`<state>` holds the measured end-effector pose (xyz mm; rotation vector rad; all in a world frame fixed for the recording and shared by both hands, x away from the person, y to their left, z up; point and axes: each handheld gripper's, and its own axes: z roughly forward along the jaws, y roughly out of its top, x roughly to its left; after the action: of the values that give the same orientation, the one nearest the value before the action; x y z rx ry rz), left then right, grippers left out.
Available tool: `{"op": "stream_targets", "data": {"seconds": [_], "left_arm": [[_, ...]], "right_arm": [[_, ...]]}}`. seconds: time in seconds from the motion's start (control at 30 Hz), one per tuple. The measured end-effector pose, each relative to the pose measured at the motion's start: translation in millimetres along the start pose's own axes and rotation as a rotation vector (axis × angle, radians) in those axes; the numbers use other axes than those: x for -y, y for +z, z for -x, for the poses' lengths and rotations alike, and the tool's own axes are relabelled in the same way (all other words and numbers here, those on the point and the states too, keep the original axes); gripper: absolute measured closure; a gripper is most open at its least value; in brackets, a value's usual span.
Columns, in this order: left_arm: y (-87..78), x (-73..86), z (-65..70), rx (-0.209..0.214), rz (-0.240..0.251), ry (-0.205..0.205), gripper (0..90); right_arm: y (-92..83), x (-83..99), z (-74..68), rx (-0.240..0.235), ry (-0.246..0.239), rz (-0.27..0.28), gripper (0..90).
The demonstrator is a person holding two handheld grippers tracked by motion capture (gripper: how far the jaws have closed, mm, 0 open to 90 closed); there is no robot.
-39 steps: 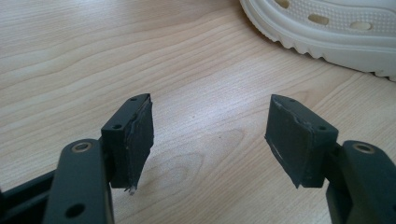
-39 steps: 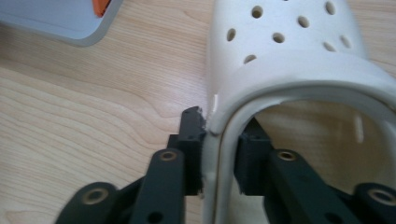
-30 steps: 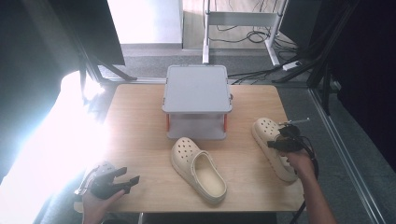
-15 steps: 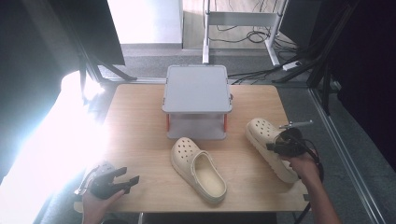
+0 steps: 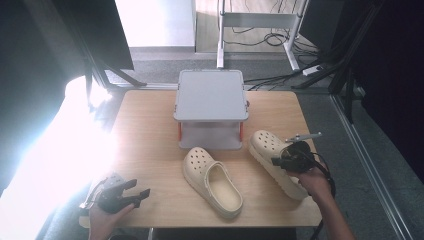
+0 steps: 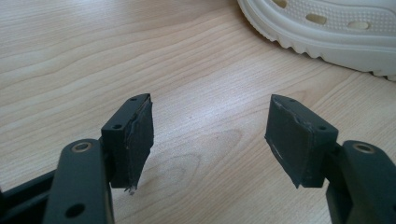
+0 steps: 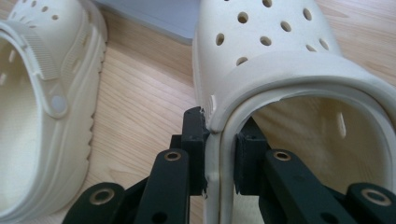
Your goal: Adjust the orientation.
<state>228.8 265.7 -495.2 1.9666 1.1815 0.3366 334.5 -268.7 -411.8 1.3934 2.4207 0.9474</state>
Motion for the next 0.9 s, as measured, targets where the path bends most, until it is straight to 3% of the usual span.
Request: {"op": "stream_targets", "data": {"seconds": [0.33, 0.57, 0.9], "left_arm": [[-0.4, 0.1, 0.2, 0.002, 0.002, -0.001, 33.0], [-0.8, 0.0, -0.1, -0.001, 0.001, 0.0, 33.0], [-0.8, 0.2, -0.4, 0.002, 0.004, 0.0, 33.0]], "right_arm": [[10.1, -9.0, -23.5, -0.033, -0.052, 0.004, 78.2], [19.3, -16.8, -35.5, -0.064, -0.063, 0.006, 78.2], [35.0, -26.6, -53.4, -0.068, -0.092, -0.025, 78.2]]}}
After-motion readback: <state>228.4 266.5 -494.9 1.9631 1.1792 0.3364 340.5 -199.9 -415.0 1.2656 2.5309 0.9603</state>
